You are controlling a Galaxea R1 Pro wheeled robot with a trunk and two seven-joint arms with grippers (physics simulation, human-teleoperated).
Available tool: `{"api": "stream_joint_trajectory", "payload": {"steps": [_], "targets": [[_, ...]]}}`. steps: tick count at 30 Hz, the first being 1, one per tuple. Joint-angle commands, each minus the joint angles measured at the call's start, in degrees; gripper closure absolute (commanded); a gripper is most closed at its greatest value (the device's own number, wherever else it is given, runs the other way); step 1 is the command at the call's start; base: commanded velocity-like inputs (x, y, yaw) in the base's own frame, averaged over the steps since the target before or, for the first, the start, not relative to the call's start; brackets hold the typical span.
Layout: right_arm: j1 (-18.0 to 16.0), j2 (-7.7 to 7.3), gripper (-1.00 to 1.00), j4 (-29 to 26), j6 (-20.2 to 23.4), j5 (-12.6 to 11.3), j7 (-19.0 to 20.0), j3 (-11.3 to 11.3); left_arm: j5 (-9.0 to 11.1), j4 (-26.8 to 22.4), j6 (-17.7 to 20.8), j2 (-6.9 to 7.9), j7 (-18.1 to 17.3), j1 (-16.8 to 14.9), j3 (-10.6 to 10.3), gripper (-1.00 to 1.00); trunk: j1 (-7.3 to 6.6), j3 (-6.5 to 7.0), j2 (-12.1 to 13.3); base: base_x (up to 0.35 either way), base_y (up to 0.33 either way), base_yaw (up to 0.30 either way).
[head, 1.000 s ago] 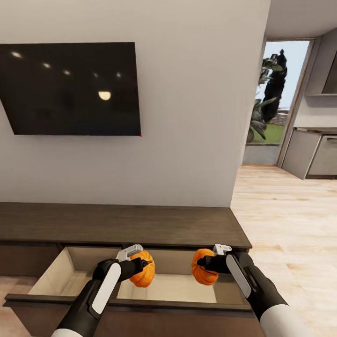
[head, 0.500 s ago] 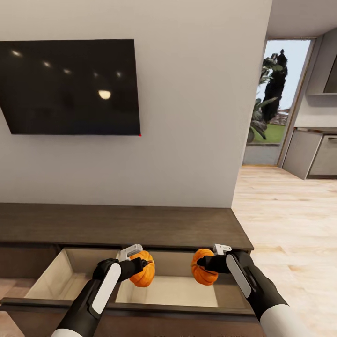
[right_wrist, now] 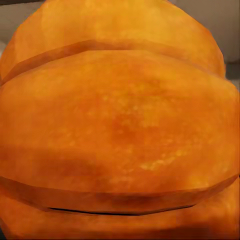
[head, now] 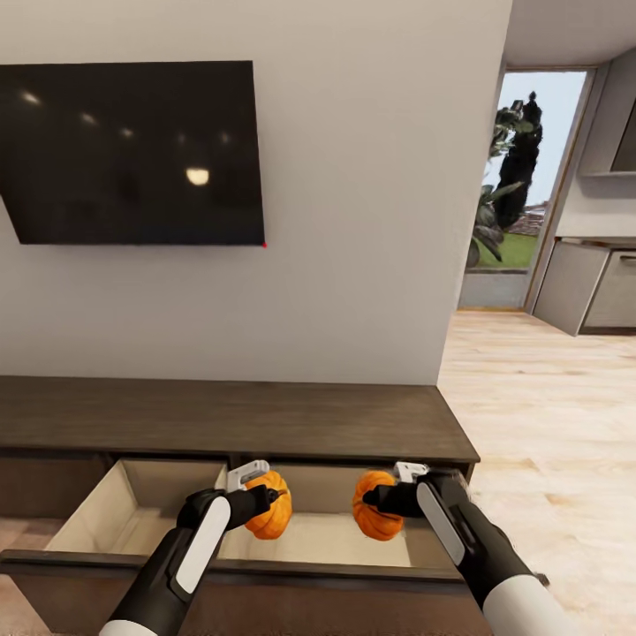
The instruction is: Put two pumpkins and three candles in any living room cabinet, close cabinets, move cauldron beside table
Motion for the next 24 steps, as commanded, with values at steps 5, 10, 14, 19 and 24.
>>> {"api": "stream_joint_trajectory", "payload": {"steps": [5, 10, 14, 19, 24], "targets": [[-0.06, 0.21, 1.00, -0.63, -0.23, -0.14, -0.36, 2.09, 0.37, 0.34, -1.48, -0.04, 0.68, -0.22, -0.20, 1.00, 1.09, -0.96, -2.05, 0.000, 0.000, 0.000], [-0.06, 0.23, 1.00, -0.86, -0.52, -0.12, -0.39, 2.28, 0.30, 0.39, -2.73, -1.00, 0.81, -1.81, -0.37, 1.00, 2.19, -1.85, -4.06, 0.000, 0.000, 0.000], [-0.06, 0.25, 1.00, -0.86, -1.41, -0.14, -0.40, 2.30, 0.33, 0.50, -2.96, -1.67, 1.44, -3.47, -0.82, 1.00, 3.07, -2.57, -5.66, 0.000, 0.000, 0.000], [-0.06, 1.20, 1.00, -0.74, -3.08, -0.13, -0.41, 2.30, 0.79, 1.83, -2.89, -2.89, 10.16, -6.56, -3.35, 1.00, 3.29, -2.75, -6.06, 0.000, 0.000, 0.000], [-0.06, 1.74, 1.00, -0.69, -3.45, -0.11, -0.64, 2.34, 1.26, 2.03, -2.47, -3.41, 12.26, -7.78, -4.54, 1.00, 3.29, -2.75, -6.06, 0.000, 0.000, 0.000]]}}
